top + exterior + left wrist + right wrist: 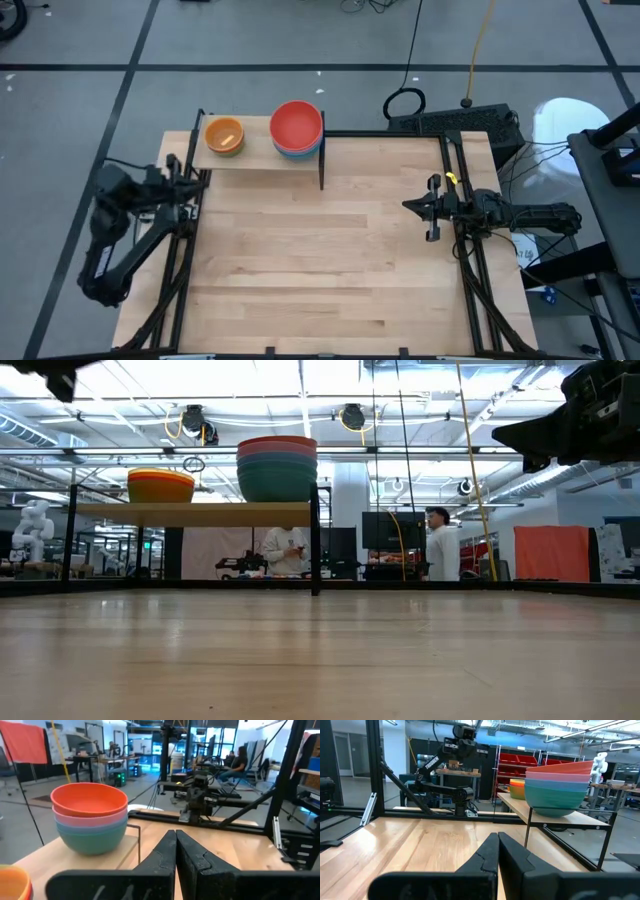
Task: Place and stack bowls onto a shelf
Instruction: Return to Home Position
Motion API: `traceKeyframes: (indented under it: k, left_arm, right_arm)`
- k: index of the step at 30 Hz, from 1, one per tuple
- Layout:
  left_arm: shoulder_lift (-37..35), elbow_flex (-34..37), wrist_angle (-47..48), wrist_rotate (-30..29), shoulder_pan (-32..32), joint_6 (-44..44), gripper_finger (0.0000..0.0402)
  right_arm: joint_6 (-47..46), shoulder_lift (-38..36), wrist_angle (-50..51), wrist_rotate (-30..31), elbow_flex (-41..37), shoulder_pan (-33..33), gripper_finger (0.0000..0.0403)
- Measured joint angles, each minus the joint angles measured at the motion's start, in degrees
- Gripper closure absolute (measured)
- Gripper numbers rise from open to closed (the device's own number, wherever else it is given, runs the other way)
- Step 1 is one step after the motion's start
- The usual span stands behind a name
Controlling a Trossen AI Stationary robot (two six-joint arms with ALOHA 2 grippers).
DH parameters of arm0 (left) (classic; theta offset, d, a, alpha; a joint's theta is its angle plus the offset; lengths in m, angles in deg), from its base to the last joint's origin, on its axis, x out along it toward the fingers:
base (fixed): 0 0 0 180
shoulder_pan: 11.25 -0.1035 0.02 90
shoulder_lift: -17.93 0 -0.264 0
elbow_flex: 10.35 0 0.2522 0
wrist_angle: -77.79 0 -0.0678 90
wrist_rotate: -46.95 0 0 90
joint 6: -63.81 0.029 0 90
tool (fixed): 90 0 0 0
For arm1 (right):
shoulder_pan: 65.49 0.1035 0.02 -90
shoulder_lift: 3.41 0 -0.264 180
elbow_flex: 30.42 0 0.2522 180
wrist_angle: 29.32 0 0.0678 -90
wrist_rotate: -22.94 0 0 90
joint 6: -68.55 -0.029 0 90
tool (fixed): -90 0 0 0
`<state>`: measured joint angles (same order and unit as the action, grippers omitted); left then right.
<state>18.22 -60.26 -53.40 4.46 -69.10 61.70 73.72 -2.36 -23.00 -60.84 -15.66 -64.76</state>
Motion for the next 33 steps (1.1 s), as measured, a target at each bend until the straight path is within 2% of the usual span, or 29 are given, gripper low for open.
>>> traceKeyframes:
  k: [10,23,26,33]
  left_arm:
    - [0.0,13.2,-19.2,0.7,0.7,-6.8,0.0398]
    - [0.0,28.0,-40.1,0.7,8.2,-15.2,0.0398]
    - [0.0,30.2,-42.9,0.7,10.6,-17.2,0.0398]
    - [0.0,32.1,-42.9,0.7,16.9,-17.8,0.0399]
  right_arm:
    - [0.0,0.0,0.0,0.0,0.0,0.0,0.0403]
    - [-3.0,0.0,0.0,0.0,0.0,0.0,0.0403]
    - [-3.0,0.0,0.0,0.0,0.0,0.0,0.0403]
    - [-3.0,0.0,0.0,0.0,0.0,0.0,0.0403]
